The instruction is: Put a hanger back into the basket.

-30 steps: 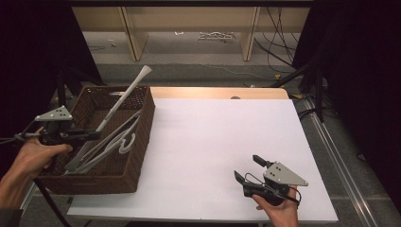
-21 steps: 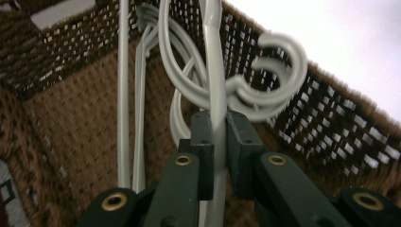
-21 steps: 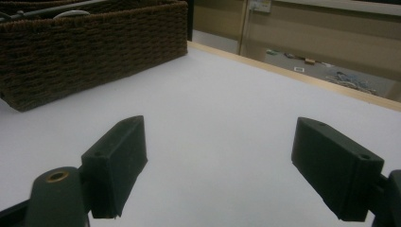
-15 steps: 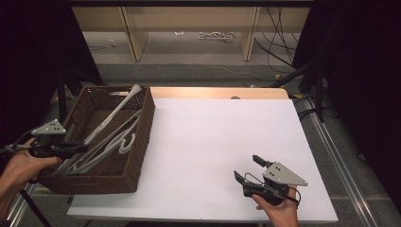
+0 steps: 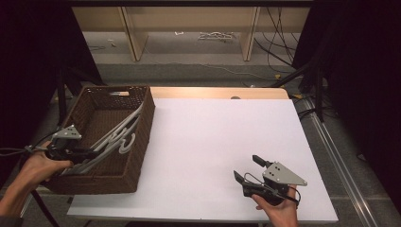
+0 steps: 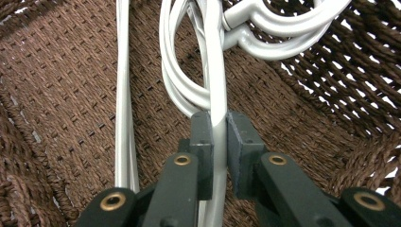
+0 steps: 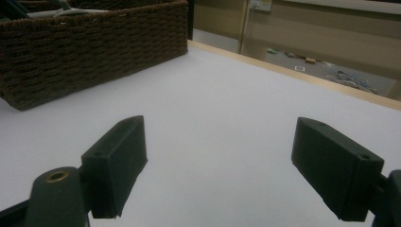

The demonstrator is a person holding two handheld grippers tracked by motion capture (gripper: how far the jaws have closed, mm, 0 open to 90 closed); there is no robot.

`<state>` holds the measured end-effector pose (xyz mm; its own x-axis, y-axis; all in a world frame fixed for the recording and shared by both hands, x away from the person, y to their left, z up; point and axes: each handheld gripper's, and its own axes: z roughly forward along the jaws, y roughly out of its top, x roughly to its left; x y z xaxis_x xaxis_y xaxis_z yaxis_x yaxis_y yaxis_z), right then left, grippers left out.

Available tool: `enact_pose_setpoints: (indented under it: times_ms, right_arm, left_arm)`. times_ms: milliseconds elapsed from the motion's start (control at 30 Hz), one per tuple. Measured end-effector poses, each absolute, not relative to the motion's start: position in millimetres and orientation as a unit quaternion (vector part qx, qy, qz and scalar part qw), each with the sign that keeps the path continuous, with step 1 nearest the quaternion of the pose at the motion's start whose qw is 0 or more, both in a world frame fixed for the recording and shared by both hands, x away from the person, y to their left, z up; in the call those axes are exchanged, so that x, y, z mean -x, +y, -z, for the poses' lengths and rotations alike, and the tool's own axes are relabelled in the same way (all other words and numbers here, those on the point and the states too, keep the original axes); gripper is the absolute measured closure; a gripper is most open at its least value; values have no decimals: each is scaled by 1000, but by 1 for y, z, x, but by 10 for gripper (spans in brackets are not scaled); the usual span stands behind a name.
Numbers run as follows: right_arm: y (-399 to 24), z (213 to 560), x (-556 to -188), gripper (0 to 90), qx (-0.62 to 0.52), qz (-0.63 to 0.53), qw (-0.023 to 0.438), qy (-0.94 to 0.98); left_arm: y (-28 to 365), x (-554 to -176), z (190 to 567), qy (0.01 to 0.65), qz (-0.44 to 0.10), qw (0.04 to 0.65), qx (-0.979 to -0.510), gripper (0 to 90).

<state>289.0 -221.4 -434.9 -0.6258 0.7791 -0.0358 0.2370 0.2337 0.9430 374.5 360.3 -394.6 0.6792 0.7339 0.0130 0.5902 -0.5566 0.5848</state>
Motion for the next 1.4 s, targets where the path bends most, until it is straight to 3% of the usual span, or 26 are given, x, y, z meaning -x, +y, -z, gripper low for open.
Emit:
enact_pose_setpoints:
  times_ms: [200,267,467,667,1067,1400]
  right_arm:
    - [-221,435,-289,197,-343,-520,265,736]
    - [-222,434,-289,197,-344,-514,262,741]
    - [-219,436,-290,197,-341,-527,260,734]
    - [-221,435,-289,197,-343,-518,263,738]
    - [-221,435,-289,197,-344,-519,263,737]
    - [-221,435,-289,197,-344,-519,263,737]
  left_arm:
    - [357,-375,394,368,-124,259,-885,815]
    - [354,-374,400,378,-134,282,-871,804]
    - [350,-372,389,382,-127,288,-869,633]
    - [345,-372,378,394,-146,360,-833,502]
    - [345,-370,376,444,-165,441,-762,422]
    - [318,-359,366,433,-175,464,-753,325]
